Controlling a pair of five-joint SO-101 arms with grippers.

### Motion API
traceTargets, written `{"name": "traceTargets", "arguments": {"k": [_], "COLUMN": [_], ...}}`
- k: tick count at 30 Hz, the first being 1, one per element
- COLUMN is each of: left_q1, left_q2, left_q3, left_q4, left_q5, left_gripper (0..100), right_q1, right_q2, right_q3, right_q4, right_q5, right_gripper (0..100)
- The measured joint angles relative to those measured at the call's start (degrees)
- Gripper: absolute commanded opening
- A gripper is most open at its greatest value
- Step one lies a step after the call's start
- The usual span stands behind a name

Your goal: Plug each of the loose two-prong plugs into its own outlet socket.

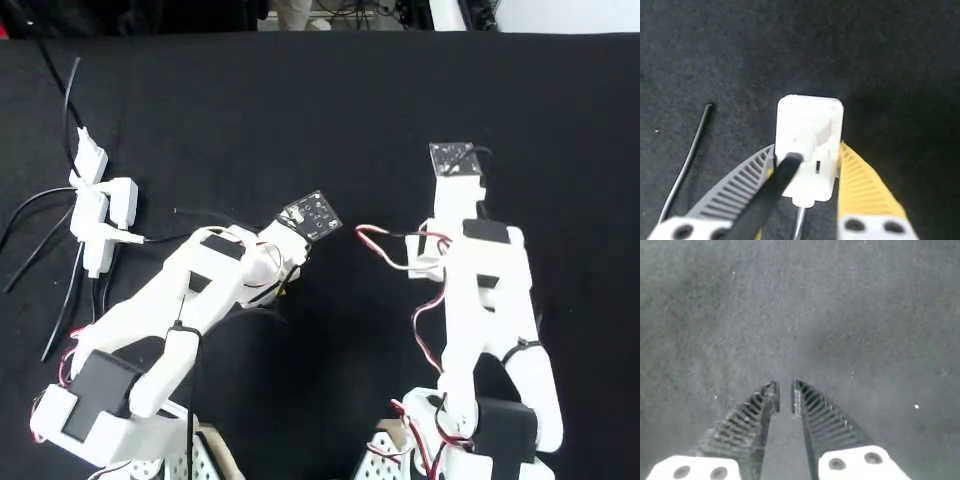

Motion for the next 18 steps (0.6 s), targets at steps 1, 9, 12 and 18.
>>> {"name": "traceTargets", "arguments": {"k": [1,9,12,18], "left_q1": [0.0,-10.0,-18.3,-30.9], "left_q2": [0.0,-2.6,-3.8,-3.8], "left_q3": [-0.1,-4.8,-6.7,-7.5], "left_q4": [0.5,7.1,5.7,3.3], "left_q5": [-0.1,5.9,13.1,23.0], "left_gripper": [4,3,3,17], "right_q1": [0.0,0.0,0.0,-0.9], "right_q2": [0.0,0.0,0.0,0.0], "right_q3": [1.0,5.2,6.5,7.3], "right_q4": [-1.7,-10.5,-12.8,-14.4], "right_q5": [0.0,-4.7,-5.0,-5.1], "right_gripper": [5.0,5.0,5.0,5.0]}}
